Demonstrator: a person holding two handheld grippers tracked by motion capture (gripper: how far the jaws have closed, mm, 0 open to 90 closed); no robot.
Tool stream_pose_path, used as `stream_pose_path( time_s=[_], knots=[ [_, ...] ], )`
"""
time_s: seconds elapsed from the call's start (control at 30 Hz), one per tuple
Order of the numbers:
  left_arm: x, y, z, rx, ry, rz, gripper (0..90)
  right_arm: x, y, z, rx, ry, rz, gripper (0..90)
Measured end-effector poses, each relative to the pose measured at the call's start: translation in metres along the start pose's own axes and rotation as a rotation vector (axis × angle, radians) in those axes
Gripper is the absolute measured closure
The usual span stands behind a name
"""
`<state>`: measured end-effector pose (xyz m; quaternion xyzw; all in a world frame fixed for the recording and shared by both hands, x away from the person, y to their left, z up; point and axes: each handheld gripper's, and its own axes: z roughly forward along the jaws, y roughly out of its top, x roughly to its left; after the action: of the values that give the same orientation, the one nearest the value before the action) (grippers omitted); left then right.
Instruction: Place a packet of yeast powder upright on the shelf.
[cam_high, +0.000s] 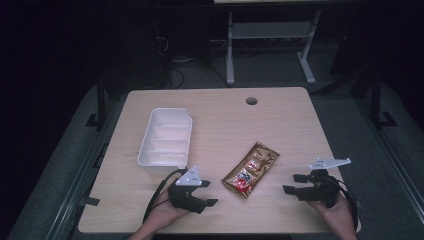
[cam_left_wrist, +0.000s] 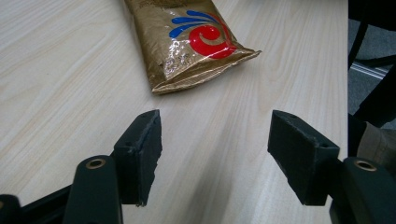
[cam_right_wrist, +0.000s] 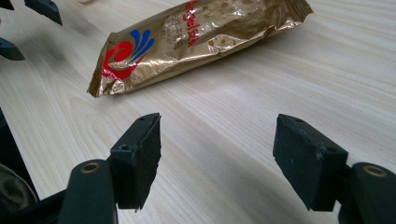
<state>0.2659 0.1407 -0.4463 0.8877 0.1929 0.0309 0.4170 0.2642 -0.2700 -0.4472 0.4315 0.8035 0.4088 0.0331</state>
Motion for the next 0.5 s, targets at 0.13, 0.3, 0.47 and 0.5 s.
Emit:
stream_pose_path(
  time_s=[0.13,0.3,0.47,0.5],
  knots=[
    [0.001,0.003,0.002,0.005,0.002,-0.007,40.0,-0.001,0.001,-0.002,-0.011,0.004,0.012,31.5],
    [0.002,0.01,0.005,0.013,0.007,-0.009,45.9,-0.005,0.002,-0.006,-0.035,0.004,0.031,29.2],
    [0.005,0.023,0.014,0.037,0.014,0.0,54.2,-0.01,0.007,-0.007,-0.03,-0.008,0.053,28.5],
    [0.006,0.025,0.016,0.042,0.014,0.0,56.0,-0.011,0.008,-0.007,-0.033,-0.013,0.057,28.4]
  ],
)
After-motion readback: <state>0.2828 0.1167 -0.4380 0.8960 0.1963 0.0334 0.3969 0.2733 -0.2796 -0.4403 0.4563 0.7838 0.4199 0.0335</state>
